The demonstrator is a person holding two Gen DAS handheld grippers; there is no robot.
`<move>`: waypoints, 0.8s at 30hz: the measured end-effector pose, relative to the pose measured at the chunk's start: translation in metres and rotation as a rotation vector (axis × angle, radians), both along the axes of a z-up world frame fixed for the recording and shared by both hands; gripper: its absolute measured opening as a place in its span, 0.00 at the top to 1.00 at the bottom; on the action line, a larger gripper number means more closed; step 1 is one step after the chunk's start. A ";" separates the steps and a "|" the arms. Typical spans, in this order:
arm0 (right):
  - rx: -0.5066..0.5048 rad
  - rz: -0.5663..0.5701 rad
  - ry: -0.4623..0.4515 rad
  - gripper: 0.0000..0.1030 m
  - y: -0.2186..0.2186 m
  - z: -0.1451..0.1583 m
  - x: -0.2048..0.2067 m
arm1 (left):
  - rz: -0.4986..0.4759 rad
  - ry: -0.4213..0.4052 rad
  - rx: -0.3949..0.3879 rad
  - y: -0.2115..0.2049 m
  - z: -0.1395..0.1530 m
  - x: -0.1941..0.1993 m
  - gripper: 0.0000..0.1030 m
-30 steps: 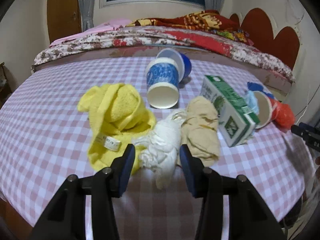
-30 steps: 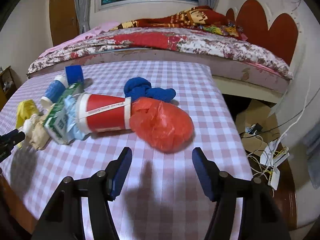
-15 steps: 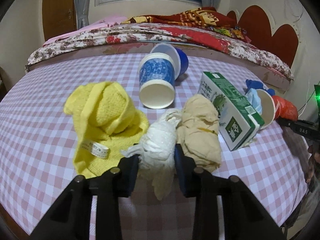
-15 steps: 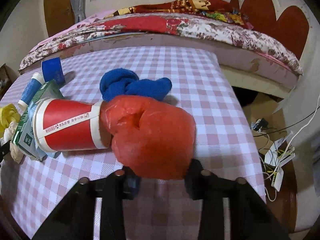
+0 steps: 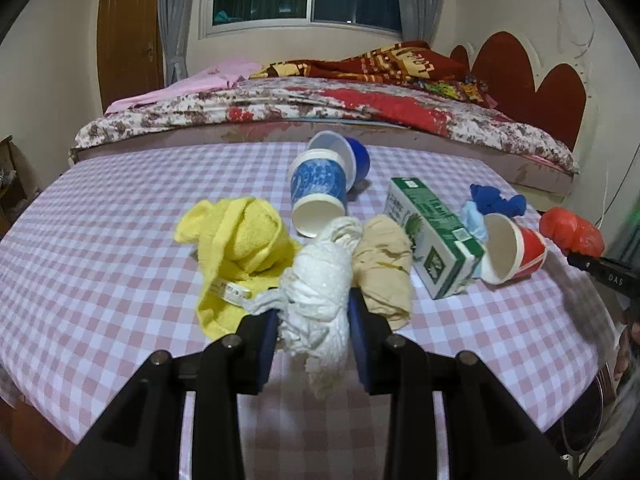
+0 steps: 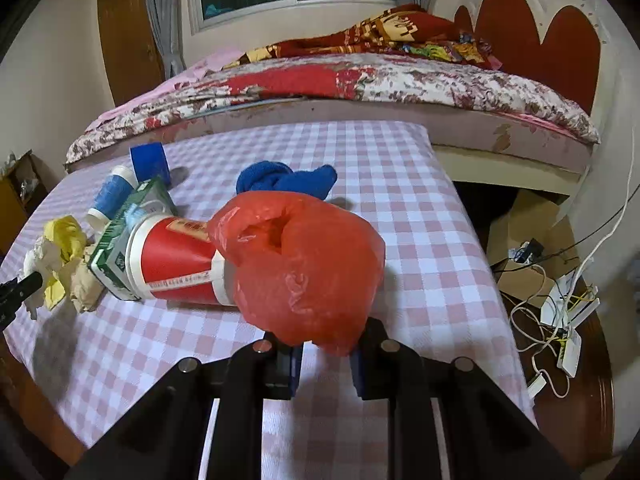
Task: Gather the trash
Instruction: 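Grasp the white tissue with the left tool while the right tool grasps the red plastic bag, then carry both items over the black bin and open both tools to drop them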
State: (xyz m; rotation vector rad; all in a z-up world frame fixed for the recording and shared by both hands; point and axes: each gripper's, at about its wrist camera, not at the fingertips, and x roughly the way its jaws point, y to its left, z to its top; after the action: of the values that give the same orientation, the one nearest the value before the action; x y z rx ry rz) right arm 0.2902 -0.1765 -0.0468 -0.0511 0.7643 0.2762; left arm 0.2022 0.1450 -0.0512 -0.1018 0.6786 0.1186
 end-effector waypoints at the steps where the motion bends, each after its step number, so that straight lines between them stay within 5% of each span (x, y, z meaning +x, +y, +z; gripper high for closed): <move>1: 0.001 -0.005 -0.003 0.80 -0.002 0.002 -0.002 | -0.002 -0.003 0.001 -0.001 0.001 -0.002 0.67; 10: 0.014 -0.024 -0.020 0.80 -0.018 0.012 -0.039 | -0.066 -0.029 -0.002 -0.039 0.011 -0.022 0.67; 24: 0.031 -0.138 -0.041 0.80 -0.092 0.021 -0.118 | -0.306 -0.060 -0.013 -0.155 0.024 -0.040 0.67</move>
State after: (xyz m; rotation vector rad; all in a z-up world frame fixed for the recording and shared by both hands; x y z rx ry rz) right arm 0.1719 -0.2687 -0.0261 0.0257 0.7188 0.1554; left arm 0.1627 -0.0101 -0.0277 -0.0135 0.6278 -0.1818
